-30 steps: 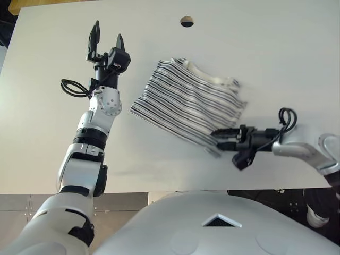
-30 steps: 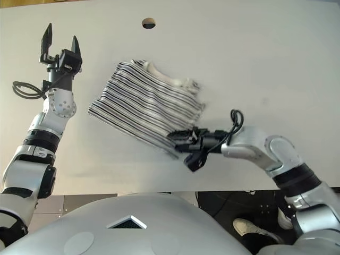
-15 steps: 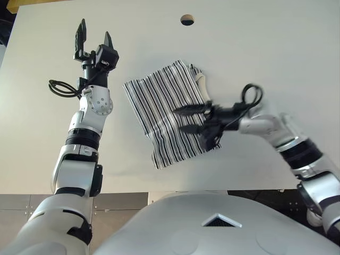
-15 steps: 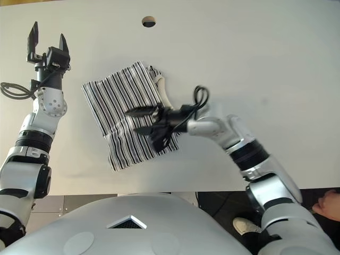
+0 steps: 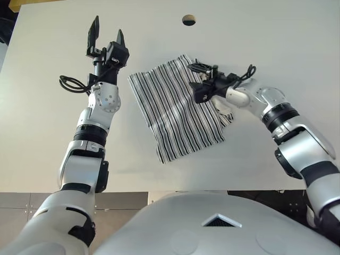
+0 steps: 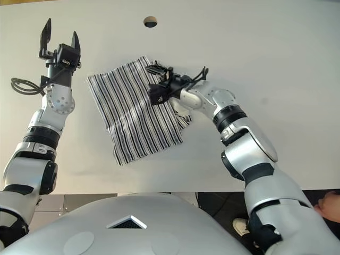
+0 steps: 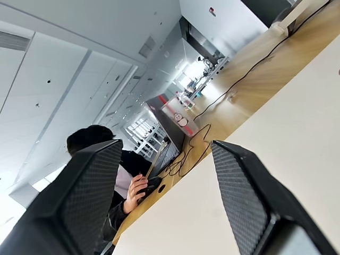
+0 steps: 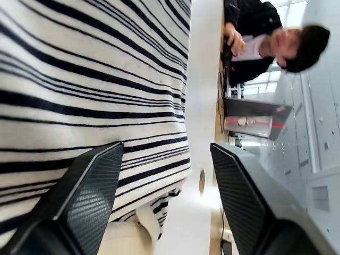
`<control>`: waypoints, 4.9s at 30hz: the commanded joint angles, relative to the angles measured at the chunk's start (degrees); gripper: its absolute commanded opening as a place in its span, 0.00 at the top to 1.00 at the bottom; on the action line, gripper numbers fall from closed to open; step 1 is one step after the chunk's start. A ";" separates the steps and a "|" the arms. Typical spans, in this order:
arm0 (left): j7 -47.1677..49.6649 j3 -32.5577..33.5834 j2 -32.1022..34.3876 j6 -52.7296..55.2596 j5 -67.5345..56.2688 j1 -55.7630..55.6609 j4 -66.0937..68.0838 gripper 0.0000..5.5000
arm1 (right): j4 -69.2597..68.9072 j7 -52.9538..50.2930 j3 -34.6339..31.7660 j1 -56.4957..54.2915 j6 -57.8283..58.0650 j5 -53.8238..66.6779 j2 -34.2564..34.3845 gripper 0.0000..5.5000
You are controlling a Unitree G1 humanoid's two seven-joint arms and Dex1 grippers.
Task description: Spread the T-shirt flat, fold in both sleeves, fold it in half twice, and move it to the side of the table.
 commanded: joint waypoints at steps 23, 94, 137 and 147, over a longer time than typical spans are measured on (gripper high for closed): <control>-38.11 -0.56 36.61 -14.04 -6.30 47.24 -43.24 0.44 | -59.41 28.33 -26.03 53.63 4.45 21.49 -42.03 0.45; -53.22 -10.94 24.89 -15.12 -25.09 41.63 -46.60 0.98 | -60.22 43.31 -20.73 53.17 7.94 47.69 -28.81 0.98; -5.06 -0.07 -6.20 0.25 -5.49 -6.31 12.00 0.61 | -33.15 38.17 -20.91 21.68 21.78 47.34 9.07 0.52; -6.80 14.21 -16.87 -9.34 -23.90 -8.85 15.61 0.61 | 15.10 21.19 -27.66 3.27 26.22 41.80 11.46 0.52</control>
